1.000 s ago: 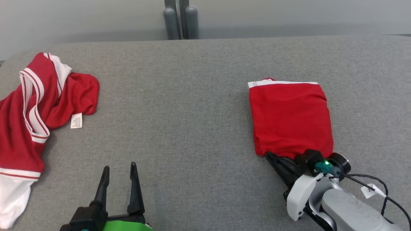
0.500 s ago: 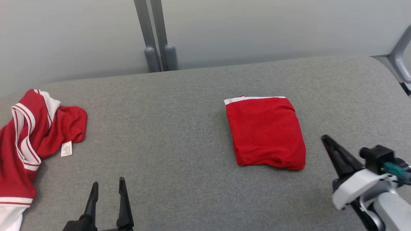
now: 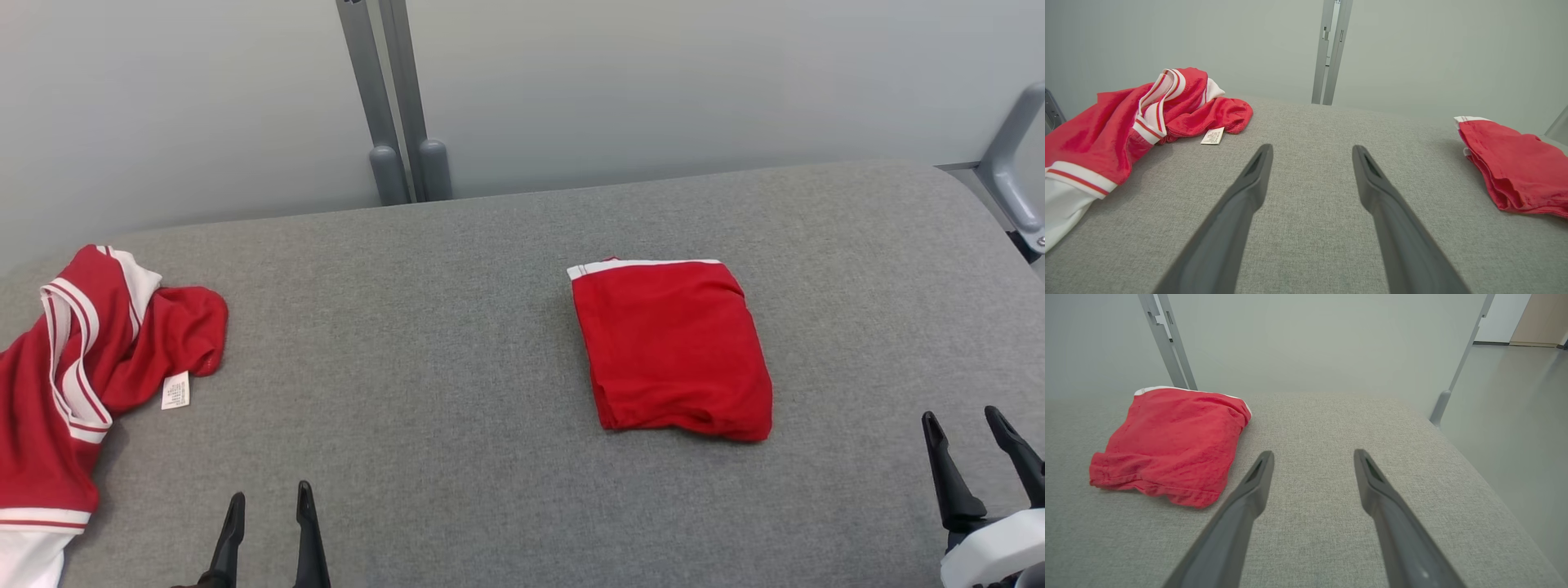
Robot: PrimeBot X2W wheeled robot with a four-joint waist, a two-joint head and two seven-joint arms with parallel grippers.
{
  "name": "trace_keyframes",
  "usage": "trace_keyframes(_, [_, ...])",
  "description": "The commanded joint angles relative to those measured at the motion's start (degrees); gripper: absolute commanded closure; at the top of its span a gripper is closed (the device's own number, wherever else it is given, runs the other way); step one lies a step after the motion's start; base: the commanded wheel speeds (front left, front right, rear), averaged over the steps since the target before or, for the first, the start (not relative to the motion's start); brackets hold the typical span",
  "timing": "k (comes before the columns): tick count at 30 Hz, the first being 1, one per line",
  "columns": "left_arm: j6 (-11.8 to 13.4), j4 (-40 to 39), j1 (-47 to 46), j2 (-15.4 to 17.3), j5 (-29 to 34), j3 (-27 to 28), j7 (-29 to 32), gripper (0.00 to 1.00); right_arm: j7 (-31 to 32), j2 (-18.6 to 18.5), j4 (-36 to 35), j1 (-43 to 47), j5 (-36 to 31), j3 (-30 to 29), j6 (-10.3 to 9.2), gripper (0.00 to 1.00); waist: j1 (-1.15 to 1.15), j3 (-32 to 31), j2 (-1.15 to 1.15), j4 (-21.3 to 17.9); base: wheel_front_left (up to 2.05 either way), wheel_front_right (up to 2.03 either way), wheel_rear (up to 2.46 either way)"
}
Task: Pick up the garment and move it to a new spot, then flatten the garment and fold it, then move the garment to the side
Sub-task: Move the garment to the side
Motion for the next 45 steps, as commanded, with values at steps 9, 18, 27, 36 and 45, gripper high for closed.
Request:
trace_keyframes(9, [0.2,-0.8,-3.9,0.1,-0.7,-2.4,-0.2,0.0,10.3,-1.5,2.6,-10.7,15.9,9.3,-0.01,0.0,0.0,5.8,0.0,3.0,0.0,0.0,0.0])
trace_keyframes(18, [1.0,0.2,-7.7,0.1,-0.6,-6.0,-0.2,0.0,28.2,-2.0,13.0,-27.7,22.5,16.5,0.0,0.0,0.0,11.8,0.0,8.0,0.0,0.0,0.0])
trace_keyframes(27, [1.2,-0.3,-8.6,0.1,0.0,-6.3,-0.2,0.0,31.2,0.6,21.3,-33.5,27.0,17.2,0.0,0.0,0.0,13.9,0.0,10.3,0.0,0.0,0.0])
trace_keyframes(36, [1.5,-1.9,-10.4,0.1,0.5,-6.2,-0.2,0.0,32.6,-5.6,21.1,-38.5,30.5,17.7,-0.05,1.0,0.0,19.1,0.0,3.4,0.0,0.0,0.0])
trace_keyframes(45, [0.0,-2.0,-14.2,0.1,3.0,-7.6,-0.2,0.0,27.5,-19.4,31.1,-43.5,22.0,14.2,0.0,1.0,0.0,24.4,0.0,-0.7,0.0,0.0,0.0])
